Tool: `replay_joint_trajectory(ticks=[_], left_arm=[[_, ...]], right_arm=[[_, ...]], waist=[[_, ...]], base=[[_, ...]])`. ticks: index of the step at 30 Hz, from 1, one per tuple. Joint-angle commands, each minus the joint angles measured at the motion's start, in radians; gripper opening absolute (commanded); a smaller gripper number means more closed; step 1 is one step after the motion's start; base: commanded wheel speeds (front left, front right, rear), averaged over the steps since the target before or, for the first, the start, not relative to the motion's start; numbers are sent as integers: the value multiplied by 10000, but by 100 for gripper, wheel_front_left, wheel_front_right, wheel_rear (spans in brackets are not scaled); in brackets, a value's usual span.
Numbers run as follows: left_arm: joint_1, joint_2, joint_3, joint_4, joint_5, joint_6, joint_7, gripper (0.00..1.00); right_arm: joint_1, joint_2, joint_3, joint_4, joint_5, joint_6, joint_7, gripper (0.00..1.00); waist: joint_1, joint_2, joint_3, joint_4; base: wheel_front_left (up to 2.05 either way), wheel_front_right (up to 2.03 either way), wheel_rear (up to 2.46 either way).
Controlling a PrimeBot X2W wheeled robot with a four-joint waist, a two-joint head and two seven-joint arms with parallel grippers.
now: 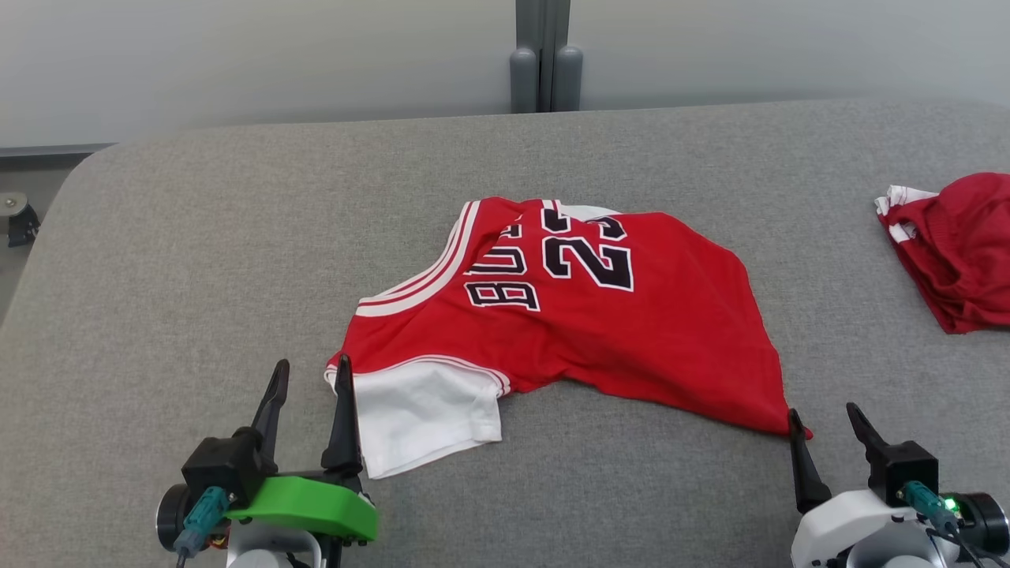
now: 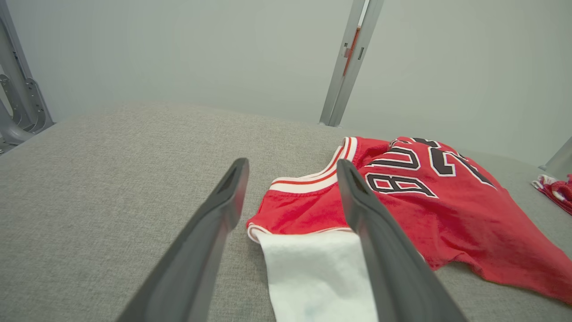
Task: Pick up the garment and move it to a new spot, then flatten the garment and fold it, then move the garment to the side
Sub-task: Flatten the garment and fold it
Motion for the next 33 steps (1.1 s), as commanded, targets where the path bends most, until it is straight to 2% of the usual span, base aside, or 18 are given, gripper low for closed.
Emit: replay_joint_trajectory(ticks=[1,12,21,33], left_arm=[[-186,18,-9,51,73,-51,2,100],[-100,-101,84,74,258,-155,2,100],[312,-269,292,107,447,-251,1,100],[621,-367,526,109,609,-362,1,100]], right_arm=[[-191,-24,113,-166,215,-20,-29,100],[-885,-21,865,-1280,1237,-20,-28,100],[-1038,-22,1427,-1457,1939,-20,-28,100],[-1074,-24,1718,-1670,2245,-19,-28,100]], waist=[[0,-1,-99,-74],[0,-1,-579,-170],[0,-1,-905,68],[0,-1,-1009,267]], base=[[0,0,0],[0,0,0],[0,0,0],[0,0,0]])
